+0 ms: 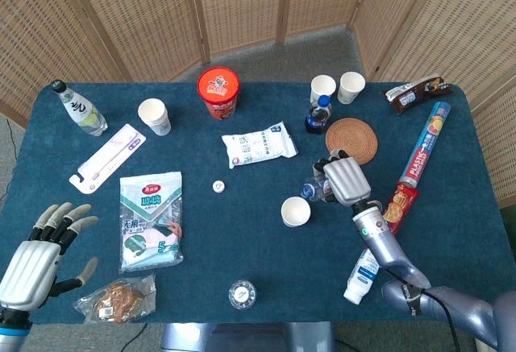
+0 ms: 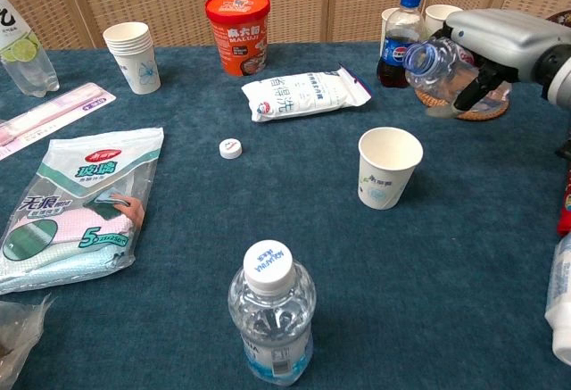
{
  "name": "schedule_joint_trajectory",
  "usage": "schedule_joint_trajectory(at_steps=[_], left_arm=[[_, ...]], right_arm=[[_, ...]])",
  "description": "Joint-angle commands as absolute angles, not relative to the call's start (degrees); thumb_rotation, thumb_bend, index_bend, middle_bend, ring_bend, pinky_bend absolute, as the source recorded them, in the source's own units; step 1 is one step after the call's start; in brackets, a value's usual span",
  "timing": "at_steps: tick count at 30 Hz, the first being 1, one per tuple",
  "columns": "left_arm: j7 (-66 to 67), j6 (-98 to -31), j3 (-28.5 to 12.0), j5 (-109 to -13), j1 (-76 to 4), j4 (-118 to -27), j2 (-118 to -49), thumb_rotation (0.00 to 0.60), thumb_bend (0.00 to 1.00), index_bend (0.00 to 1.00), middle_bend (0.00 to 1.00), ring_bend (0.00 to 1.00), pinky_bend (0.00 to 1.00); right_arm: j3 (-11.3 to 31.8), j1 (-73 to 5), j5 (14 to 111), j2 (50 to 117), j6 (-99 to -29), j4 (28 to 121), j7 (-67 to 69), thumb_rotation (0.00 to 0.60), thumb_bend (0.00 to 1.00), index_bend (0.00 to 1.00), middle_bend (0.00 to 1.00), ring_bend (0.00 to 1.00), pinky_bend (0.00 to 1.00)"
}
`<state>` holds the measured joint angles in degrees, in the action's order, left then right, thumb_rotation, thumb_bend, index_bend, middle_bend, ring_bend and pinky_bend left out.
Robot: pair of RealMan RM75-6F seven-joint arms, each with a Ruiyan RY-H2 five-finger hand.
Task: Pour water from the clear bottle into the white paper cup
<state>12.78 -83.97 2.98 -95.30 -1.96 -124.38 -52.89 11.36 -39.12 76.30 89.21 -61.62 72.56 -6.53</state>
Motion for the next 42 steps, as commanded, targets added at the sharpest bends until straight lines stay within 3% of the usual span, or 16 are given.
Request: schedule_joint_trajectory(at_steps=[1,19,42], left_arm=[[12.73,-83.95,2.99,-95.29,-1.99,-124.35,-52.92,0.530,0.42,0.21,0.16,0.07,0.00],[12.67,-83.98,3.18,-95.52,-2.00,-124.39,-52.79,0.529,0.42,0.21,0.16,0.07,0.00],[13.30,-84.41,3.39,-95.64,-1.64,-125.04,-52.25,0.530,0.42,0.21,0.16,0.07,0.00]], right_arm=[[13.01,-38.53,73.69,88.45,-60.34,73.59,-3.68,0.600,0.25,0.60,0.56,0.54,0.28],[19.24,-37.20,63.17,86.88,-50.98,74.20,16.90,0.600,0.25,0.59,0.55,0.50,0.28],[20.67,-39.80,65.10,94.28,-45.88,62.89,31.05,0.600,0.25,0.59,0.55,0.48,0.28]])
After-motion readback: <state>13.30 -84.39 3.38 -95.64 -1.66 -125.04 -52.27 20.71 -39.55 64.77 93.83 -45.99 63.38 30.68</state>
